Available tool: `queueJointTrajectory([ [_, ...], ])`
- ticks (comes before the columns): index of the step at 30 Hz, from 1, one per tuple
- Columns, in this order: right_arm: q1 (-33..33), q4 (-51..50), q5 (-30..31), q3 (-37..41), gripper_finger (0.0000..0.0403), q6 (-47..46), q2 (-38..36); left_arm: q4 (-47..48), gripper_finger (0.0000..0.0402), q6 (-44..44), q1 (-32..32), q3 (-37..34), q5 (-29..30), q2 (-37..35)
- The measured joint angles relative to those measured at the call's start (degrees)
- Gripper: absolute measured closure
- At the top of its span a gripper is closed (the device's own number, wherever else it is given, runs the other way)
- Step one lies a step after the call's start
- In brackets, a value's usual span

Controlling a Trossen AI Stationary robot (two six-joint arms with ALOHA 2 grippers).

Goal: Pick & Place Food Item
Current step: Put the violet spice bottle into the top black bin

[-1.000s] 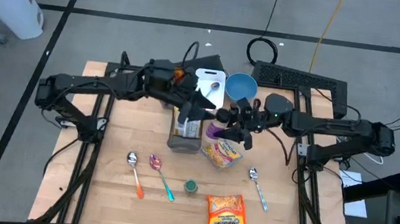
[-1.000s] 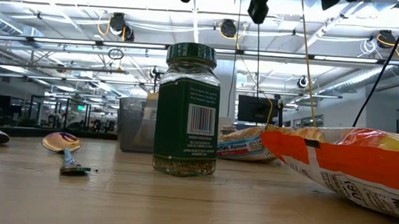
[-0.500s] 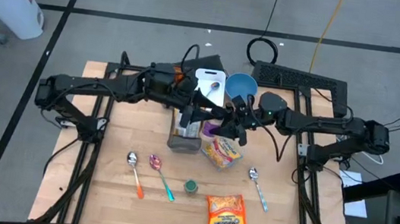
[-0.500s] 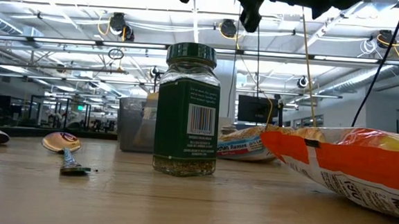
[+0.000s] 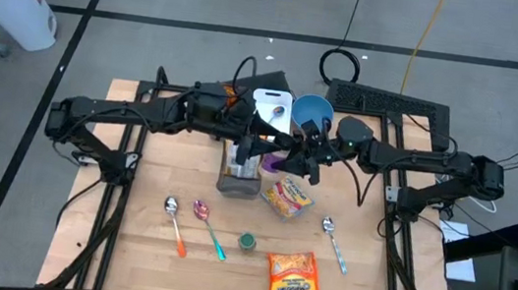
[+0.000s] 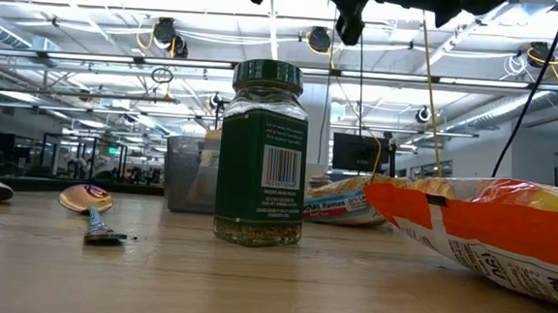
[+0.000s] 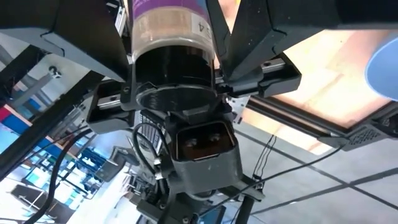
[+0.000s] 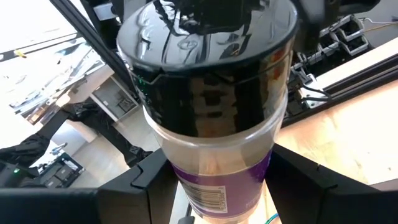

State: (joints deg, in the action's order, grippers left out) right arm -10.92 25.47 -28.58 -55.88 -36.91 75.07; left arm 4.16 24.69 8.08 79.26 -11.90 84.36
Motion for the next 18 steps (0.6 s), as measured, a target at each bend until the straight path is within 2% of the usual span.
queueJointTrajectory([
  [8, 0.0, -0.3, 0.0, 0.0, 0.02, 0.0, 0.0, -2.5, 0.0124, 0.0, 0.0, 0.0, 1.6, 0.3],
  [18, 0.1, -0.6, 0.0, 0.0, 0.02, -0.2, 0.0, -4.7, 0.0124, 1.5, 0.0, 0.0, -0.1, 2.8],
])
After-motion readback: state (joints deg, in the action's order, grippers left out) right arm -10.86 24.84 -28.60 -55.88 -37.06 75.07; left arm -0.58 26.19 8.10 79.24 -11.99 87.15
